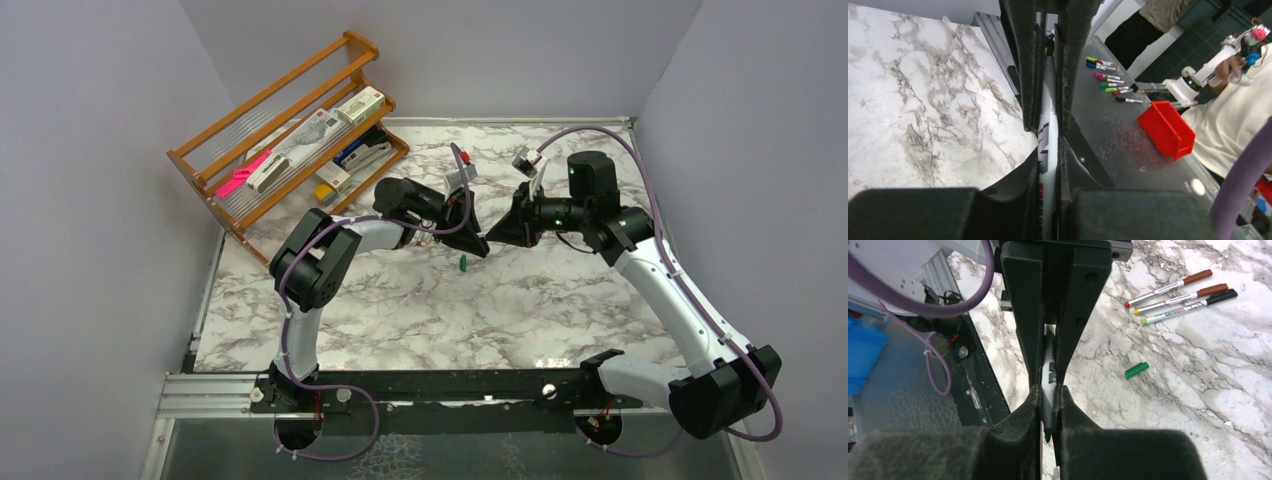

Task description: Insert the pens into the pen caps

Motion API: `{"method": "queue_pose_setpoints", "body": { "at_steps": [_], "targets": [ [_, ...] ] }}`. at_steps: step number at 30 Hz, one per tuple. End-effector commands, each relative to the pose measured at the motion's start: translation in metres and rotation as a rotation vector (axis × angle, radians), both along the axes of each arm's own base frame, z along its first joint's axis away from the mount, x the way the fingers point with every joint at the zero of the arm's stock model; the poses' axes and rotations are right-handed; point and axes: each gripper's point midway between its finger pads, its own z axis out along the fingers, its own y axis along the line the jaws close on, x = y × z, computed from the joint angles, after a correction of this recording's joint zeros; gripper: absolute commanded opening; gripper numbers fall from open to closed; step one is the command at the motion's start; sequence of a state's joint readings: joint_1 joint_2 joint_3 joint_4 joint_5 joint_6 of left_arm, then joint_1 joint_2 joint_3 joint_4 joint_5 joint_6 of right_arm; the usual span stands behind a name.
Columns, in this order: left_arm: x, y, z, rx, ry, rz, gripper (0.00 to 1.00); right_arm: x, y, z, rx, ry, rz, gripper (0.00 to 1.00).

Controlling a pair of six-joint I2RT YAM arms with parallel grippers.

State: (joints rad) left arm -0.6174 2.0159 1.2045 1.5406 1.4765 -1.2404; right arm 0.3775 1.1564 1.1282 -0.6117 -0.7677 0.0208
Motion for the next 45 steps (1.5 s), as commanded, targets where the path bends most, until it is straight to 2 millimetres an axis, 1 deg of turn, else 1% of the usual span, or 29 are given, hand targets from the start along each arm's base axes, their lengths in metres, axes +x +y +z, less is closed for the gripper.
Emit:
{"method": "queue_pose_setpoints", "body": {
  "at_steps": [1,4,5,7,9,10,13,16,18,21,24,26,27,29,31,32,34,36,37,39,41,45],
  "targets": [
    [-0.006,0.002,0.006,-0.12,-0.205,-0.024,0.0,0.001,-0.001,-0.003,-0.013,-0.002,-0.008,0.01],
    [-0.005,0.003,0.003,-0.118,-0.205,-0.021,0.0,0.006,-0.002,0.004,0.005,-0.053,-0.033,0.01],
    [-0.002,0.004,0.002,-0.12,-0.201,-0.011,0.0,0.008,-0.003,0.008,0.014,-0.075,-0.053,0.08],
    [0.008,0.007,-0.001,-0.125,-0.183,0.031,0.0,0.015,-0.009,0.022,0.041,-0.134,-0.133,0.28],
    [0.026,0.014,-0.003,-0.136,-0.134,0.114,0.0,0.026,-0.021,0.032,0.054,-0.197,-0.255,0.45],
    [0.036,0.018,-0.004,-0.143,-0.109,0.161,0.0,0.032,-0.027,0.033,0.056,-0.215,-0.315,0.5],
    [0.06,0.028,-0.003,-0.18,-0.054,0.293,0.0,0.045,-0.047,0.027,0.033,-0.229,-0.468,0.52],
    [0.075,0.033,-0.001,-0.213,-0.024,0.385,0.0,0.054,-0.058,0.008,-0.009,-0.181,-0.56,0.52],
    [0.084,0.033,-0.002,-0.222,-0.008,0.439,0.0,0.058,-0.063,-0.013,-0.054,-0.125,-0.597,0.51],
    [0.099,0.031,-0.007,-0.202,-0.009,0.54,0.0,0.063,-0.064,-0.05,-0.136,-0.043,-0.604,0.51],
    [0.116,0.034,-0.019,-0.126,-0.036,0.682,0.0,0.065,-0.066,-0.081,-0.21,0.027,-0.602,0.51],
    [0.131,0.041,-0.028,-0.058,-0.074,0.802,0.0,0.065,-0.063,-0.096,-0.216,0.056,-0.588,0.51],
    [0.135,0.045,-0.033,-0.026,-0.084,0.849,0.0,0.063,-0.059,-0.106,-0.209,0.075,-0.576,0.51],
    [0.144,0.056,-0.036,0.015,-0.1,0.951,0.0,0.06,-0.048,-0.12,-0.181,0.114,-0.545,0.49],
    [0.152,0.066,-0.047,0.068,-0.07,1.041,0.0,0.056,-0.035,-0.136,-0.184,0.143,-0.517,0.46],
    [0.151,0.07,-0.04,0.062,-0.071,1.064,0.0,0.055,-0.029,-0.143,-0.195,0.151,-0.509,0.45],
    [0.149,0.074,-0.04,0.068,-0.056,1.08,0.0,0.053,-0.017,-0.158,-0.226,0.164,-0.49,0.44],
    [0.146,0.076,-0.041,0.073,-0.039,1.084,0.0,0.054,-0.008,-0.169,-0.245,0.168,-0.475,0.35],
    [0.144,0.077,-0.041,0.073,-0.035,1.083,0.0,0.055,-0.006,-0.177,-0.261,0.173,-0.478,0.27],
    [0.14,0.079,-0.042,0.077,-0.032,1.083,0.0,0.06,-0.007,-0.188,-0.28,0.172,-0.495,0.12],
    [0.137,0.081,-0.044,0.085,-0.034,1.088,0.0,0.063,-0.008,-0.198,-0.298,0.176,-0.504,0.02],
    [0.133,0.085,-0.048,0.1,-0.038,1.094,0.0,0.063,-0.003,-0.217,-0.315,0.2,-0.482,0.01]
  ]
}}
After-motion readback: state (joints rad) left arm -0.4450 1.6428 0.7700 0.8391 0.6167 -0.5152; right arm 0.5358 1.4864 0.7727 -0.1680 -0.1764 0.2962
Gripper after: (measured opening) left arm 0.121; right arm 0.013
